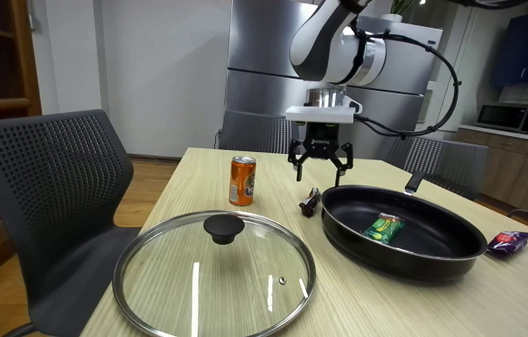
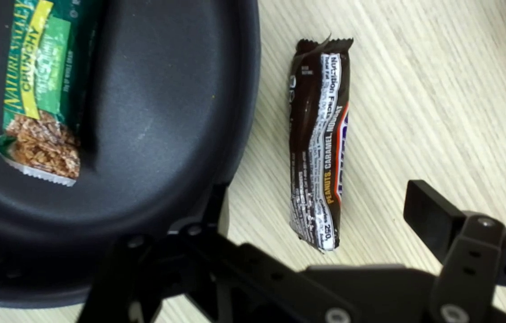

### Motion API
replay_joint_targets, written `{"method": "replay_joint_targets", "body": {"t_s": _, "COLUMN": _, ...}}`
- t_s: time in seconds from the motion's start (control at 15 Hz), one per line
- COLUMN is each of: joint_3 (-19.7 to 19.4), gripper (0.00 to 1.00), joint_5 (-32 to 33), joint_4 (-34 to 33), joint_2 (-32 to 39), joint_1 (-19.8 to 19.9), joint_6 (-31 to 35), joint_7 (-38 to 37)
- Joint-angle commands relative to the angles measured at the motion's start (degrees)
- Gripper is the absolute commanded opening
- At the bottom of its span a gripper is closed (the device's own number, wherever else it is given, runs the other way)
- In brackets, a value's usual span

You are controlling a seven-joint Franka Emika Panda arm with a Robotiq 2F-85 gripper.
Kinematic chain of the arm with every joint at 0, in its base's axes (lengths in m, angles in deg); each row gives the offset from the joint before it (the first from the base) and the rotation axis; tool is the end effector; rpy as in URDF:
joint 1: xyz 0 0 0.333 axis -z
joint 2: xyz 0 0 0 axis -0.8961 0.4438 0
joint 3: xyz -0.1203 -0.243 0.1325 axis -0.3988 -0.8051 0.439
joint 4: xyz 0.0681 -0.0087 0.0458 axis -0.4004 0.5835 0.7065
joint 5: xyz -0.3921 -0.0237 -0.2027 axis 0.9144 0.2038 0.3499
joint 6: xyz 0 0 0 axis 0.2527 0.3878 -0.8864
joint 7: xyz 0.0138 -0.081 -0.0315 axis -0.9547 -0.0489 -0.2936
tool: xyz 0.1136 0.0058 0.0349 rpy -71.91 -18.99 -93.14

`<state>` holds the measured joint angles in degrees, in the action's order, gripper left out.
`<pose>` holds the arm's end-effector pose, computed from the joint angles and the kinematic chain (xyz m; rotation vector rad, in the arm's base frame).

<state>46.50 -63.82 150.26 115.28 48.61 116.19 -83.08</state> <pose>0.7181 0.1336 0.0897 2.9405 -0.8504 -0.1650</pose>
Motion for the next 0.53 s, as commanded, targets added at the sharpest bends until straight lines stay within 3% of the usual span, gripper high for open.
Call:
{"method": "replay_joint_targets", "body": {"t_s": 0.0, "joint_3": 1.02, "gripper": 1.00, "joint_5": 0.68, "joint_4": -4.87, "joint_2": 2.66, "joint_1": 0.84, "joint_6": -3.61, "joint_7": -0.01}}
{"method": "replay_joint_targets", "body": {"t_s": 0.47, "joint_3": 1.26, "gripper": 1.00, "joint_5": 0.72, "joint_4": -7.84, "joint_2": 4.34, "joint_1": 0.73, "joint_6": -4.67, "joint_7": 0.02}}
